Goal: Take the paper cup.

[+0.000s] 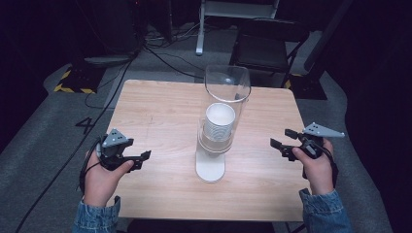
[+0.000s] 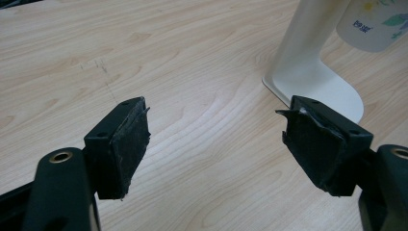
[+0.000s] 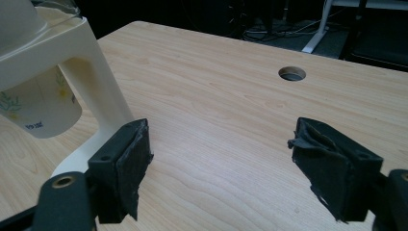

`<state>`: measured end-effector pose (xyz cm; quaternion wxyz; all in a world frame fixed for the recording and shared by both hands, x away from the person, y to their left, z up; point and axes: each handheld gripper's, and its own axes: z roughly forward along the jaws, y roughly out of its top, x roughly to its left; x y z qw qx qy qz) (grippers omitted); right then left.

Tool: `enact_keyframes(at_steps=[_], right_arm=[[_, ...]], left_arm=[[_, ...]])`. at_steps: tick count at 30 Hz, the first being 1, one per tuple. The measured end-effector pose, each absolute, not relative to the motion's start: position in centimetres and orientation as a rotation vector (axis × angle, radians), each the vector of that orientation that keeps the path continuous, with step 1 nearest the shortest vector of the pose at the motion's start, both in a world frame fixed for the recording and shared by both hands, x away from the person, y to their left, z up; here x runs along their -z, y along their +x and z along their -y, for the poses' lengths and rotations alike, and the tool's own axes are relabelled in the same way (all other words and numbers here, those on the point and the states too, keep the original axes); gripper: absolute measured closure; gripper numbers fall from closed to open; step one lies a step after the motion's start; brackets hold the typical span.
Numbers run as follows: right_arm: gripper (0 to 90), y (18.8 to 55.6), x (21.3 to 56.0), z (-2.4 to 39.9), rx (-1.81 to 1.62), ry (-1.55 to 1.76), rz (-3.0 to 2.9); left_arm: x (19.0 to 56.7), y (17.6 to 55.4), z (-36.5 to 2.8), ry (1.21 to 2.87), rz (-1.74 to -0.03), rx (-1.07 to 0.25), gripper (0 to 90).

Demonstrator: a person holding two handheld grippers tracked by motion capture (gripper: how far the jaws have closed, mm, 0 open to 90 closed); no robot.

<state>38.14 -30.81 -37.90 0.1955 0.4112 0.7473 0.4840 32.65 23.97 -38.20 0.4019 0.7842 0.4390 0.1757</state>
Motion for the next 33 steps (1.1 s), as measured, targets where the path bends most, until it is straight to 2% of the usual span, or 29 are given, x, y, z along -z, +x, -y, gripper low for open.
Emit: enact_keyframes(at_steps=[11,14,22,33], right_arm=[[21.4,37.8,37.6,30.3,-1.367,1.121,-2.085],[26.8,37.8,37.9,30.8,-1.368,1.137,-2.053],[24.8,37.3,37.6,30.4,-1.392,1.117,-2.064],[24.0,36.9,37.6,27.9,-1.420,1.027,-2.160]], left_arm=[[38.1,32.7,-23.6,1.991,-1.095,-0.438,23.6],[38.2,33.1,-23.4,2.016,-1.082,-0.429,23.3],[38.3,33.3,-22.8,2.048,-1.054,-0.420,21.7],[38.3,33.1,-23.0,2.049,-1.056,-0.420,21.7]])
